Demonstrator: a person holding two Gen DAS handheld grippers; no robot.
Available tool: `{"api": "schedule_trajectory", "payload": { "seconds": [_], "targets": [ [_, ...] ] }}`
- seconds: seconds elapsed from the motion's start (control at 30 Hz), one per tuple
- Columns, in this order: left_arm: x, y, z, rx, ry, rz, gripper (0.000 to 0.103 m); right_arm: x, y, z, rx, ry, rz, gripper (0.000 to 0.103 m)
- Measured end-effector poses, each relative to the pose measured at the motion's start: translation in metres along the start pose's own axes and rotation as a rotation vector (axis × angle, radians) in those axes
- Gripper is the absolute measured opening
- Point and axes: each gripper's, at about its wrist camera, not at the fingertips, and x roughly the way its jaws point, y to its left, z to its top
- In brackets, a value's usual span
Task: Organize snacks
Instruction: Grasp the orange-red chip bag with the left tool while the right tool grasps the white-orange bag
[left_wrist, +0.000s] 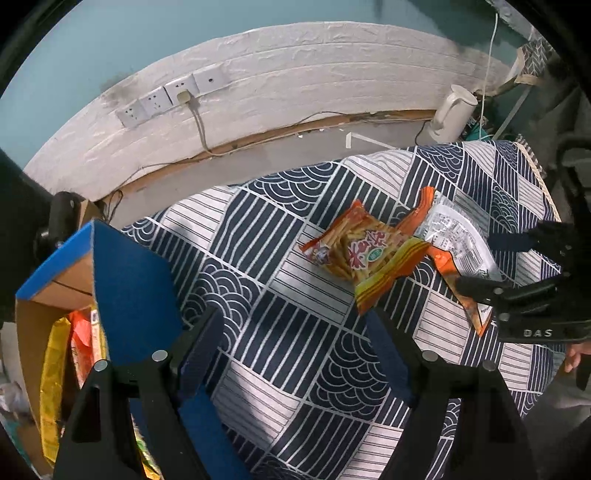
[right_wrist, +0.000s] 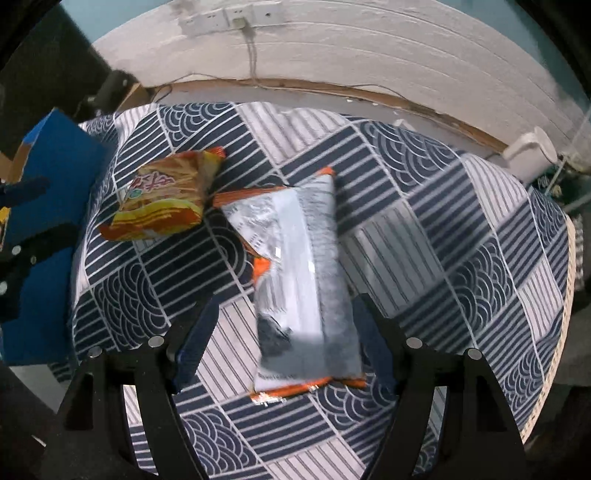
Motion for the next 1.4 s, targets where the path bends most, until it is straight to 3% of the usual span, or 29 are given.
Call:
{"api": "schedule_trajectory", "payload": {
  "seconds": [0.37,0.4,0.43,0.6,1.13,1.4],
  "targets": [
    [0.017,0.003,0.008,-0.049,0.033,-0.014,0.081,0.028,-0.009,0.008,0.027,0.026,0.020,0.074],
    [0.019,0.003,0.010,-0.059,0.034,-0.020,0.081,0.030,-0.011,0.007,0.029,0.035,0.023,0.071],
    [0.019,0.003,0.013,-0.072,0.033,-0.029,0.081,0.031,-0.011,0.006,0.028,0.043,0.026,0.059],
    [0.022,0.003,0.025,-0.141,0.031,-0.084,0.081,0.021,-0.020,-0.001,0.007,0.031,0.015,0.036],
    [0.066,-0.006,0.057,-0.300,0.089,-0.170,0.081,-0.033,-0.071,-0.018,0.004,-0.035,-0.063,0.033],
    [0.090,-0.026,0.054,-0.244,0.160,-0.167,0.084,-0.040,-0.072,-0.020,0.009,-0.059,-0.047,0.034]
  ]
}}
